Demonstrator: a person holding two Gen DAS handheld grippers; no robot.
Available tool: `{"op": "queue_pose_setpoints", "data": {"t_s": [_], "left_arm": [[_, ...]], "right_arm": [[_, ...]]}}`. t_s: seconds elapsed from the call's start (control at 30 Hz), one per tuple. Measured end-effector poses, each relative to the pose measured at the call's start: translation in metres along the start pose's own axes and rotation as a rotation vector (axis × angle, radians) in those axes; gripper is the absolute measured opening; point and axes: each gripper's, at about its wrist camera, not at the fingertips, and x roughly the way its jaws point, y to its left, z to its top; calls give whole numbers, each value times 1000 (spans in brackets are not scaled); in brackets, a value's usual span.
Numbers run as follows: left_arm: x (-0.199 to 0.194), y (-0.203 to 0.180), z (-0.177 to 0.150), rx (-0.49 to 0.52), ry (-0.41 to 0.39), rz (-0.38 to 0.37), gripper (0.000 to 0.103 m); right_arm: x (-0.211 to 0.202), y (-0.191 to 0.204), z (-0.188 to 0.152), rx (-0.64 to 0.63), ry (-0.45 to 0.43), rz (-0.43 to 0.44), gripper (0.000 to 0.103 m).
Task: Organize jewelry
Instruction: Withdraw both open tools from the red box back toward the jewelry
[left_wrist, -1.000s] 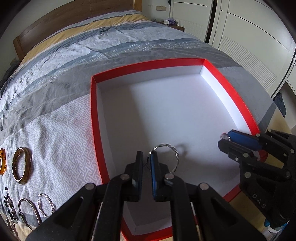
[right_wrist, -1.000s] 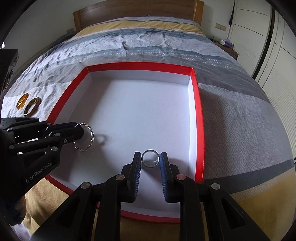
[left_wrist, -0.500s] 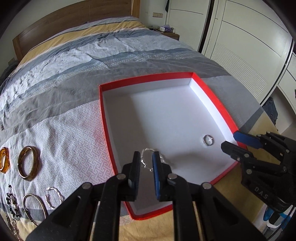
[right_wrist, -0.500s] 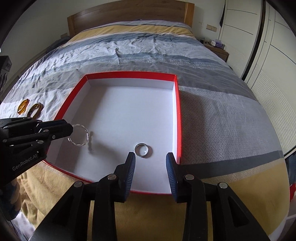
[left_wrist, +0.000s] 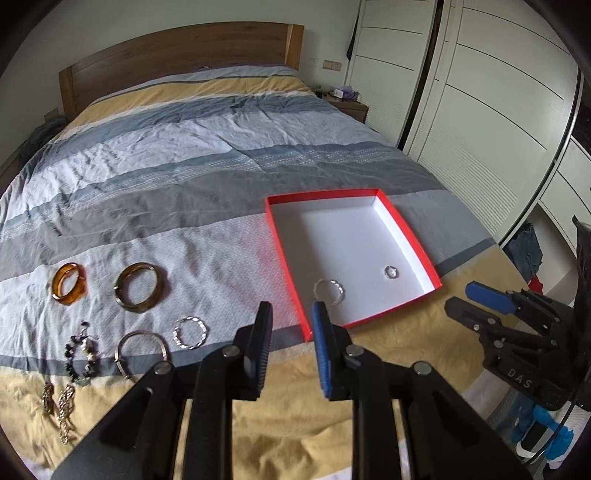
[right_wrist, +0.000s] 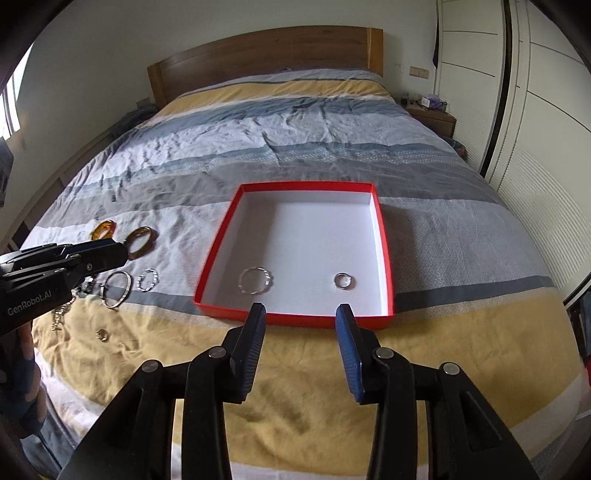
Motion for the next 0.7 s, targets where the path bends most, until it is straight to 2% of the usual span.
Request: {"op": "queue_pose_setpoints", "data": {"t_s": [0.13,0.4,0.57,0.7], "left_arm": [[-44,31,-25,-19,-7,48,23],[-139,106,-80,-79,-75,173,23],[-192,149,-110,-133,-115,232,23],[-227,170,-131,-170,-143,253,24]], "right_arm": [[-36,30,-7,-16,-42,47,39],[-93,88,-25,-39,-106,123,40],[-122,118,-40,-57,-134,157,41],[-147,139,-50,-71,-160,179,41]]}}
